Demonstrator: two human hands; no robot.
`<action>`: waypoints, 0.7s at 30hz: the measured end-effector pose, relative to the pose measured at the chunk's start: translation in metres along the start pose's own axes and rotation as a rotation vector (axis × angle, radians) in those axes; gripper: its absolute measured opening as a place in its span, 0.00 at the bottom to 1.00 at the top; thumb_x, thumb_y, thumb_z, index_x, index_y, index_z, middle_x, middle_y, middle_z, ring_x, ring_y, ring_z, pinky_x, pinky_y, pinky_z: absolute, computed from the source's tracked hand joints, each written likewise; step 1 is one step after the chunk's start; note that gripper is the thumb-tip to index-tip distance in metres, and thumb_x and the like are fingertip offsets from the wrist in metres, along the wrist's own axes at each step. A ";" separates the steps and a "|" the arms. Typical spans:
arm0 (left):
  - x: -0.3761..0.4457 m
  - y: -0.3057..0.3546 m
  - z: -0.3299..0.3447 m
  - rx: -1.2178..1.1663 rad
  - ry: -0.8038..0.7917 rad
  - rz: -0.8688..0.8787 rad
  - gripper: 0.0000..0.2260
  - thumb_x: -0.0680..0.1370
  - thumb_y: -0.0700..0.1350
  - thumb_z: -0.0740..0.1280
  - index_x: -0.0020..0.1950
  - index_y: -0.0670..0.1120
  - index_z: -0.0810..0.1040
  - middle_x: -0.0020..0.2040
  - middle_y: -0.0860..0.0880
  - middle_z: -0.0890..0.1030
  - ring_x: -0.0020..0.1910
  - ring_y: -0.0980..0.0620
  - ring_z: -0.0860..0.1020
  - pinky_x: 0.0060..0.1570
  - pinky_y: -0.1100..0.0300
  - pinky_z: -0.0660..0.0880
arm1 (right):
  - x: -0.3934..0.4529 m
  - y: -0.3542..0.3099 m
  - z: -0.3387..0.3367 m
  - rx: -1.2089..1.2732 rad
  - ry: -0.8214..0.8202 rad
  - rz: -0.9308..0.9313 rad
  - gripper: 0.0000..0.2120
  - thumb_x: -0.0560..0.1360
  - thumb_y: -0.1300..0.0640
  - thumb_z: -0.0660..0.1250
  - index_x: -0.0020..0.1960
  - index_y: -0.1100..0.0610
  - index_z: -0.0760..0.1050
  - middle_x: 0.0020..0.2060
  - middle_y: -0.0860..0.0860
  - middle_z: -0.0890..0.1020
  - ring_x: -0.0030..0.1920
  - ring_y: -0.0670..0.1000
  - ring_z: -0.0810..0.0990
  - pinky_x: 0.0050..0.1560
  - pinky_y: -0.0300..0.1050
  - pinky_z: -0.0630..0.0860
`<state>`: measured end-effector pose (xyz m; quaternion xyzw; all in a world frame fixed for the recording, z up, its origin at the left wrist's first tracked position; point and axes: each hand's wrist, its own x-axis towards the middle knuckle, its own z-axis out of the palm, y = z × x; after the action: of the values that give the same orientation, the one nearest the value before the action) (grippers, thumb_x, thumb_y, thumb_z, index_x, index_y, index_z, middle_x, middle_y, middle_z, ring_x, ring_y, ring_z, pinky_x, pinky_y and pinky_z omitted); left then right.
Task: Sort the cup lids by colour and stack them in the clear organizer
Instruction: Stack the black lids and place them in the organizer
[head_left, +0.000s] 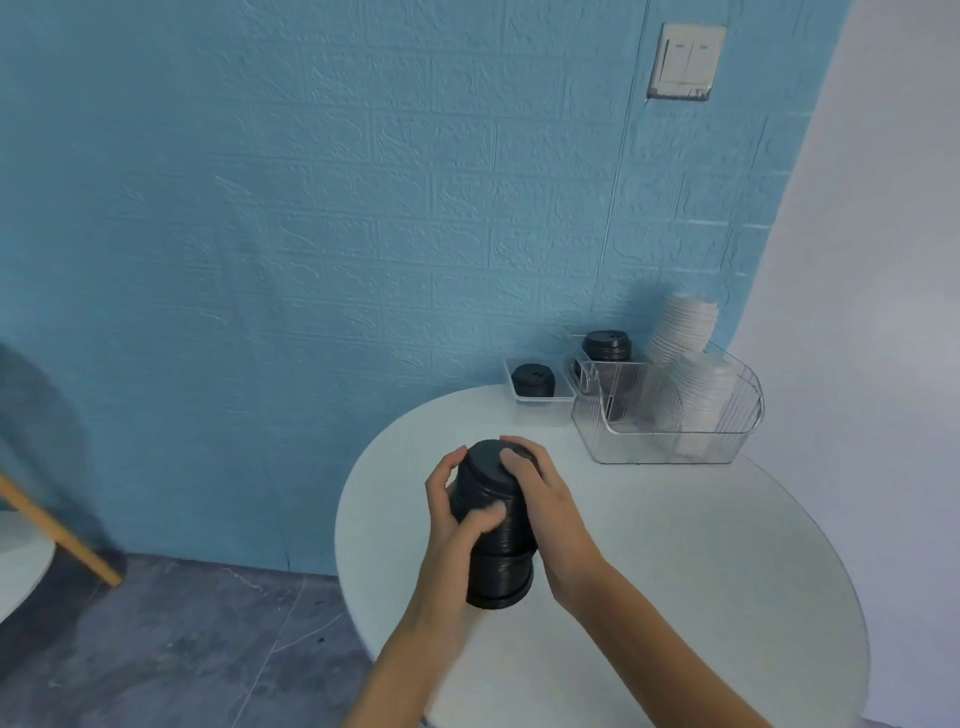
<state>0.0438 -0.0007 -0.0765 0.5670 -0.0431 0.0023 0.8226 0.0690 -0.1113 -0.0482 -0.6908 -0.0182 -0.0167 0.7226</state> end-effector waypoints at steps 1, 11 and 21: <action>0.002 0.003 0.004 -0.069 0.036 -0.032 0.23 0.72 0.50 0.74 0.65 0.66 0.74 0.59 0.54 0.83 0.58 0.50 0.83 0.60 0.47 0.78 | 0.000 0.001 0.001 0.020 0.008 0.007 0.09 0.83 0.51 0.63 0.61 0.45 0.78 0.57 0.46 0.83 0.53 0.42 0.83 0.50 0.35 0.78; 0.027 0.009 0.027 0.071 0.337 -0.139 0.19 0.65 0.71 0.69 0.50 0.63 0.82 0.46 0.58 0.86 0.52 0.50 0.84 0.62 0.43 0.77 | 0.004 0.010 0.011 0.122 0.055 0.112 0.31 0.71 0.28 0.58 0.66 0.42 0.76 0.59 0.47 0.84 0.61 0.49 0.83 0.68 0.56 0.75; 0.025 0.009 0.034 0.092 0.427 -0.111 0.18 0.66 0.72 0.63 0.46 0.64 0.80 0.47 0.56 0.85 0.51 0.48 0.83 0.62 0.41 0.76 | -0.008 0.005 0.015 0.209 0.112 0.126 0.13 0.81 0.41 0.61 0.61 0.43 0.78 0.53 0.45 0.86 0.52 0.46 0.85 0.52 0.45 0.81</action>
<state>0.0658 -0.0298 -0.0542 0.5921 0.1633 0.0789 0.7852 0.0615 -0.0958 -0.0528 -0.6095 0.0637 -0.0078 0.7902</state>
